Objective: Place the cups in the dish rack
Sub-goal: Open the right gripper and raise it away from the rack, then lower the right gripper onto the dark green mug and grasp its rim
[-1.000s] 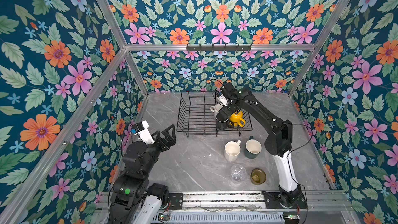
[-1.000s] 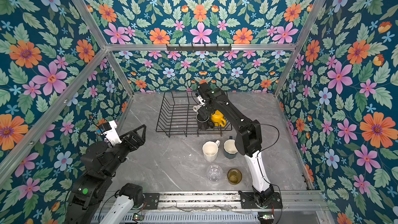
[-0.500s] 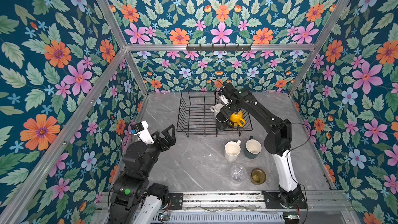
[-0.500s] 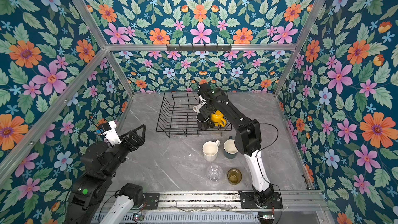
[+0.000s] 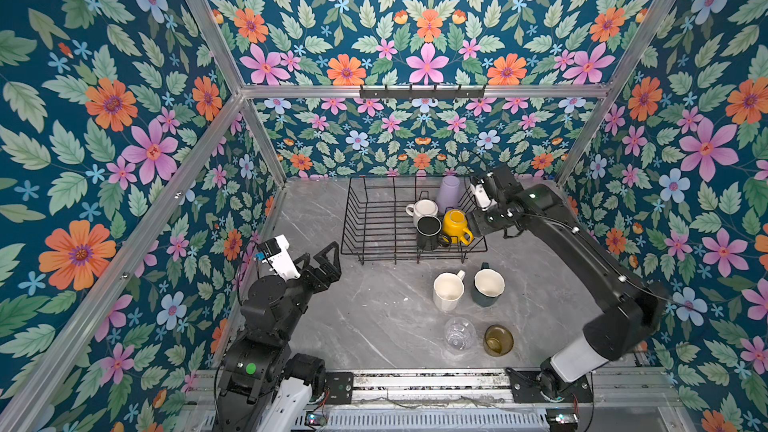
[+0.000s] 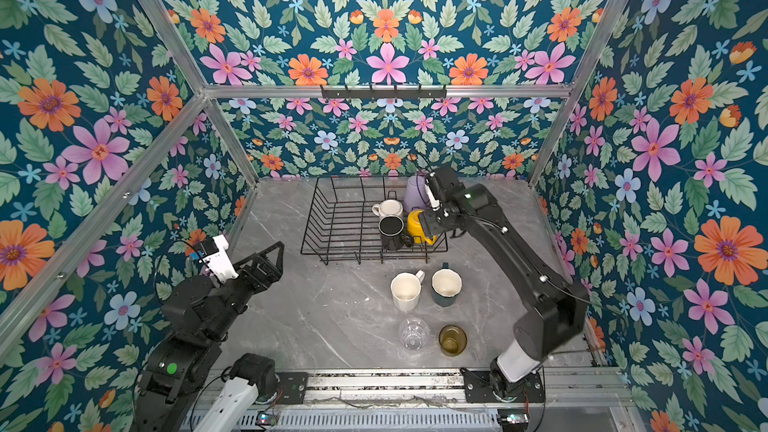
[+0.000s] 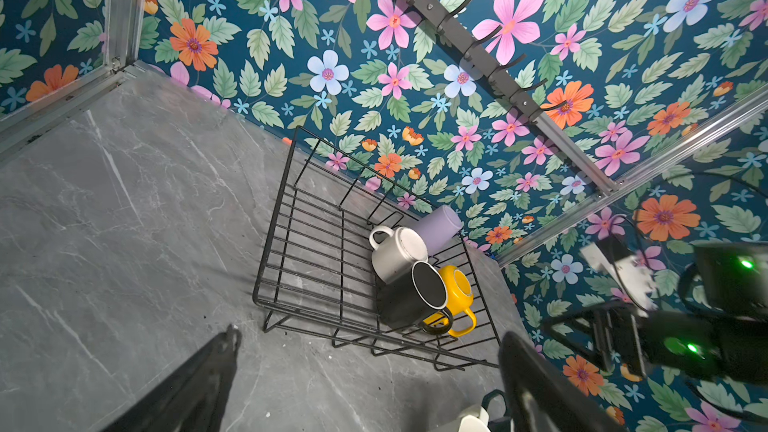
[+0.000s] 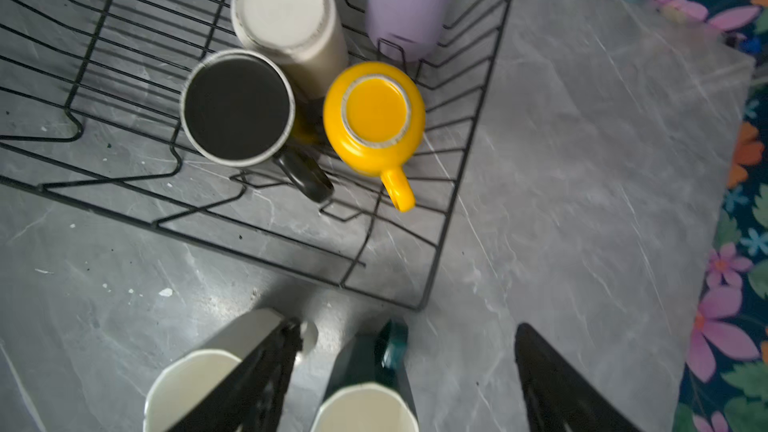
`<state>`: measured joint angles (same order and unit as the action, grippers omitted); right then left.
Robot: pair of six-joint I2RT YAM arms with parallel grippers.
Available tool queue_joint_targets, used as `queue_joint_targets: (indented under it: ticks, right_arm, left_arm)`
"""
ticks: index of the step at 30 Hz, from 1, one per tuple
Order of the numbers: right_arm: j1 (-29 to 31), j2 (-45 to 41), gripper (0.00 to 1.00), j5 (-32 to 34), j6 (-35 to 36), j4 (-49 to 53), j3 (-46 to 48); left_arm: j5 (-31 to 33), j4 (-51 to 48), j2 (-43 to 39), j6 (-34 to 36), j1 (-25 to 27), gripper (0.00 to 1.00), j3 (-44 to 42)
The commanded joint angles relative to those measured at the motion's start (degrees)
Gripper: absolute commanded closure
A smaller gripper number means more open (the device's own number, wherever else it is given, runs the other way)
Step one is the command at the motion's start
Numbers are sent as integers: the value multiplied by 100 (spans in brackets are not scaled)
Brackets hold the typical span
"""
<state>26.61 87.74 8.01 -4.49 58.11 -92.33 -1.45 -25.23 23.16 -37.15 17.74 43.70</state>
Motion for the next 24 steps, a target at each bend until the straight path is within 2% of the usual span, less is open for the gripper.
queue_joint_targets:
  ticks: [1, 7, 13, 19, 24]
  right_arm:
    - [-22, -506, 23, 55, -481, 202, 512]
    - [-67, -1216, 32, 27, -989, 532, 1521]
    - [-68, -1700, 38, -576, -1490, 223, 2594]
    - [-68, -1798, 42, -641, -1821, -18, 3207]
    - [-61, -1544, 46, -557, -1906, -355, 3446]
  left_arm:
    - [-150, 471, 56, 118, -4, 0, -74]
    - [-426, 849, 137, 146, 4, 0, -196]
    - [-675, 1086, 234, 173, 0, 0, -249]
    - [-795, 1056, 246, 215, 1, 0, -178]
    - [-782, 1018, 115, 141, 2, 0, -239]
